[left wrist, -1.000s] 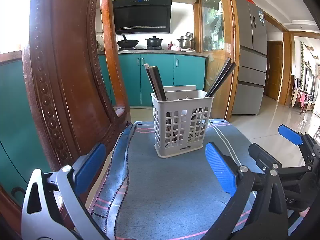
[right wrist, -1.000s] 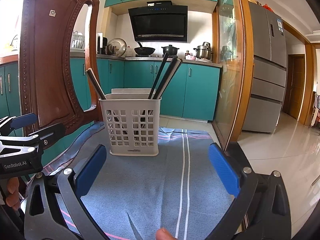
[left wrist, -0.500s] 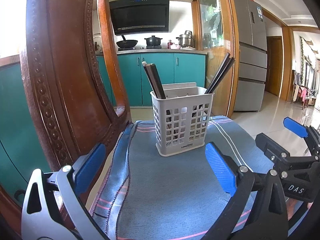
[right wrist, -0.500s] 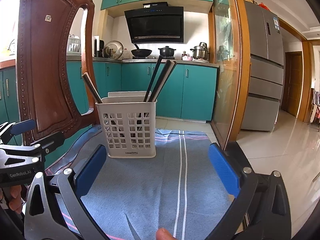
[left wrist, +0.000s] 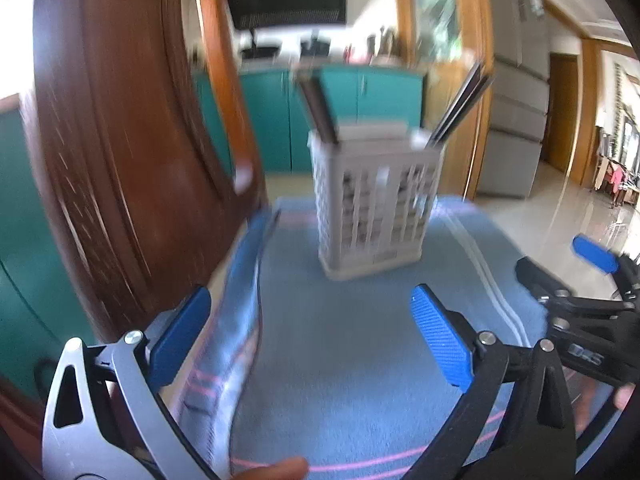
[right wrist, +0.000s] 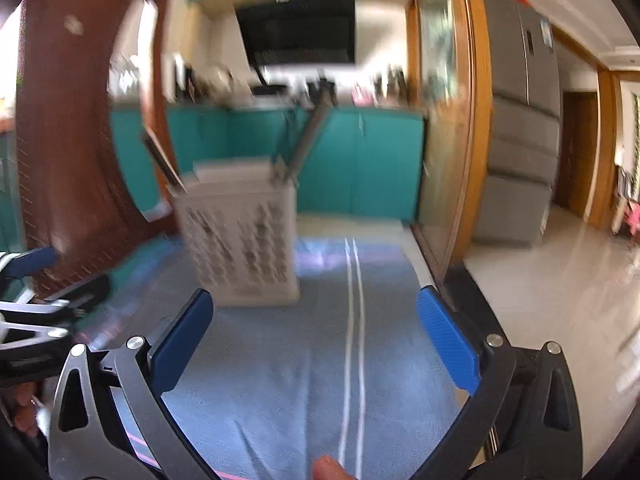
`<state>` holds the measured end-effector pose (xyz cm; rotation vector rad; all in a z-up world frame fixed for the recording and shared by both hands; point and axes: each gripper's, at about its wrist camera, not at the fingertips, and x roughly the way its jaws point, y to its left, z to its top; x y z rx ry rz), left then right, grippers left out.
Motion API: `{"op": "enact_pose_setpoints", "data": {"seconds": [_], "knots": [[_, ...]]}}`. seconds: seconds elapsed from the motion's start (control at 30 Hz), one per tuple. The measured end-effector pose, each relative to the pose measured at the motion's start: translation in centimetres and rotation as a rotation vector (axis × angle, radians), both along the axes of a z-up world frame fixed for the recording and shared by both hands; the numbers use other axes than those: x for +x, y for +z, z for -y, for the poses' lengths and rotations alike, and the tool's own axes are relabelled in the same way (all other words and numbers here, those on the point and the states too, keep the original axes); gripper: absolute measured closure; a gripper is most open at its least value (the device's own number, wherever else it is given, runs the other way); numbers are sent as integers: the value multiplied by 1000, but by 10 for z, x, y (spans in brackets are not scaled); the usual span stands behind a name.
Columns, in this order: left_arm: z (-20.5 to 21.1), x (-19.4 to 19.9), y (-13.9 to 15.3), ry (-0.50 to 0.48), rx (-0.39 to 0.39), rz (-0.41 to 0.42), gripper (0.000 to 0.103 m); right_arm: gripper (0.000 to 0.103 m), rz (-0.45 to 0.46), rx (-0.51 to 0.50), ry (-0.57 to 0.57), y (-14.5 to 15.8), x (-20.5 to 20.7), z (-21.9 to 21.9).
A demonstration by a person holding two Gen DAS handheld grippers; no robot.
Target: Organize utensils
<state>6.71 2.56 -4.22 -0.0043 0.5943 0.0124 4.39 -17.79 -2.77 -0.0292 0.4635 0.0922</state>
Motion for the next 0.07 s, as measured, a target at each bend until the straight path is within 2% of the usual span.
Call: {"op": "enact_pose_setpoints", "data": {"seconds": [0.03, 0.07], "knots": [[-1, 5, -5, -5, -21, -40, 4, 3, -81, -3, -12, -9, 15, 1], [-3, 14, -14, -15, -54, -116, 4, 3, -163, -4, -22, -19, 30, 2]]}}
